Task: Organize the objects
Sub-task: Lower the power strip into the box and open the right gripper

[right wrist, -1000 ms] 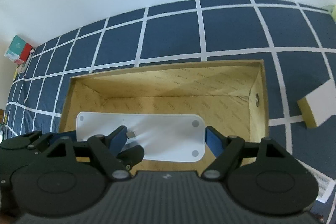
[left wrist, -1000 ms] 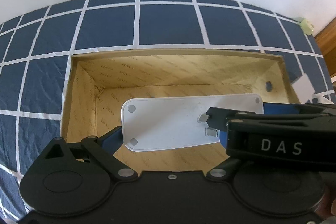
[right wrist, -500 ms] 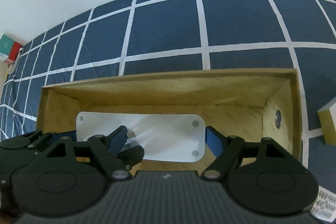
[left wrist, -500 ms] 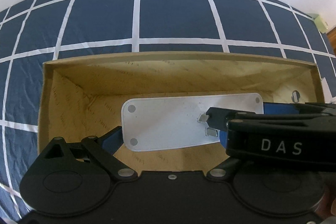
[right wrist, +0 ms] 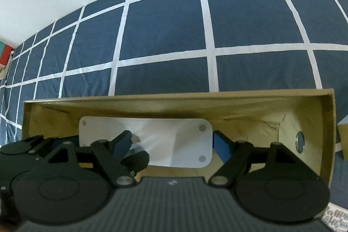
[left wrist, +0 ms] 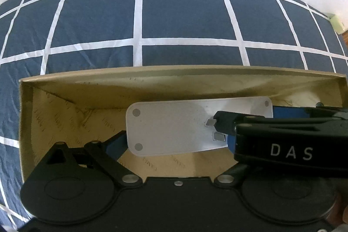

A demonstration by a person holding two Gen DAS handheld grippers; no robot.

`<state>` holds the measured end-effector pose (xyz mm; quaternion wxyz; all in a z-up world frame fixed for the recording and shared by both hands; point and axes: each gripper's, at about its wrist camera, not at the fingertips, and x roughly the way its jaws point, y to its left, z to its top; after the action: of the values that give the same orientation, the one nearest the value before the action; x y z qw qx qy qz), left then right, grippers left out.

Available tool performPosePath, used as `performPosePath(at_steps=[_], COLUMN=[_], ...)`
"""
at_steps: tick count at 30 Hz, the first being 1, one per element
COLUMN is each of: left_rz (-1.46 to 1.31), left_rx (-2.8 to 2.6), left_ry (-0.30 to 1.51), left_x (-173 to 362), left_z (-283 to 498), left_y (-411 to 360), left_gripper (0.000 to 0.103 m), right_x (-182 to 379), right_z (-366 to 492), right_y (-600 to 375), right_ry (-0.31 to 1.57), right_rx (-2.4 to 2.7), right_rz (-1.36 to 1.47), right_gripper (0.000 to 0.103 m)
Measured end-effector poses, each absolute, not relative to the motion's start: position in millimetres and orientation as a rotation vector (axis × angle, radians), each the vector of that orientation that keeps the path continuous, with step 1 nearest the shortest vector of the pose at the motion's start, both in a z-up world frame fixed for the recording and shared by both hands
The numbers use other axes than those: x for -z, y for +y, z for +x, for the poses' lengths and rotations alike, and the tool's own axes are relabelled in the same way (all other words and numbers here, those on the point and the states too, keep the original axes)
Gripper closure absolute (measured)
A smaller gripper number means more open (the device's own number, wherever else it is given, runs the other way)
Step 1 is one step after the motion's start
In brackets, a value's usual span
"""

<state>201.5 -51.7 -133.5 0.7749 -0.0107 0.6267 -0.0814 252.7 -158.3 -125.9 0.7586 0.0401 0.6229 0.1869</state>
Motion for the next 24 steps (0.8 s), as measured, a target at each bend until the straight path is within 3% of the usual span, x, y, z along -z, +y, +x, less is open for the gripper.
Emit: performPosePath(at_steps=[12,24], left_rz=[-0.033,-0.040], left_rx=[0.178,0.137], left_ry=[1.364,1.334], left_x=[136.3,106.4], left_z=[209.6,195.2], left_y=[-50.4,-47.7], left_gripper=[0.007,0.006], right_x=[128.8,97.2], right_z=[259.3,246.3], right_y=[-155.4,-162.4], right_ry=[1.363,1.305], right_rx=[-0.391,-0.396], right_rz=[0.089,0.087], right_gripper=[0.022,0.022])
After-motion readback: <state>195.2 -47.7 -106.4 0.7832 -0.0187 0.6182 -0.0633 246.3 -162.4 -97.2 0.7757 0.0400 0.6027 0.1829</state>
